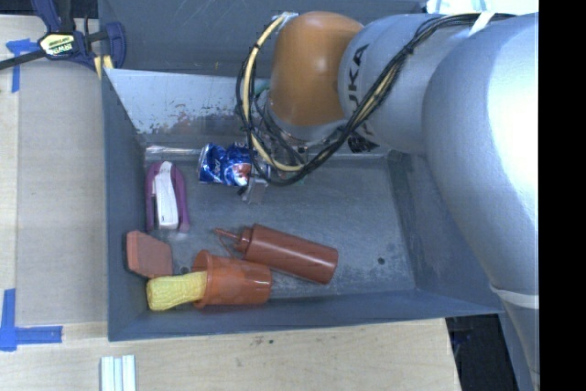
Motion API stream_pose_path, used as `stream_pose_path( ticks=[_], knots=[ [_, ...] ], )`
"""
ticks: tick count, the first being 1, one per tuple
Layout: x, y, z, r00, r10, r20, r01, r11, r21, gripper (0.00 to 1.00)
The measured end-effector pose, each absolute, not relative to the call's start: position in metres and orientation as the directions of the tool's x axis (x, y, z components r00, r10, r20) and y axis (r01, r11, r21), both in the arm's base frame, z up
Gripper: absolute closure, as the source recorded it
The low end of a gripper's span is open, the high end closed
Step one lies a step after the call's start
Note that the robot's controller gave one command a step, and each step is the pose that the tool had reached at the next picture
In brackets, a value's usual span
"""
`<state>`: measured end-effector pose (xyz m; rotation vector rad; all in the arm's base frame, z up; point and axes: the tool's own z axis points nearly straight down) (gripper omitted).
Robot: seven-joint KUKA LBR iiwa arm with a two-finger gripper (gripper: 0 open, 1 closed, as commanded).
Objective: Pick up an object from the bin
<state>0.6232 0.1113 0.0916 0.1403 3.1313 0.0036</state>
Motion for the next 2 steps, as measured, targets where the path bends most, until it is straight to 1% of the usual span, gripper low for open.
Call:
stream_pose_path(
  ticks=[1,2],
  knots=[
    [0.625,0.111,0.105,-0.996,0.090,-0.013,0.090,0.996,0.004,1.00],
    [0.624,0.111,0.125,-0.996,0.091,-0.011,0.091,0.996,0.003,1.00]
  ],
)
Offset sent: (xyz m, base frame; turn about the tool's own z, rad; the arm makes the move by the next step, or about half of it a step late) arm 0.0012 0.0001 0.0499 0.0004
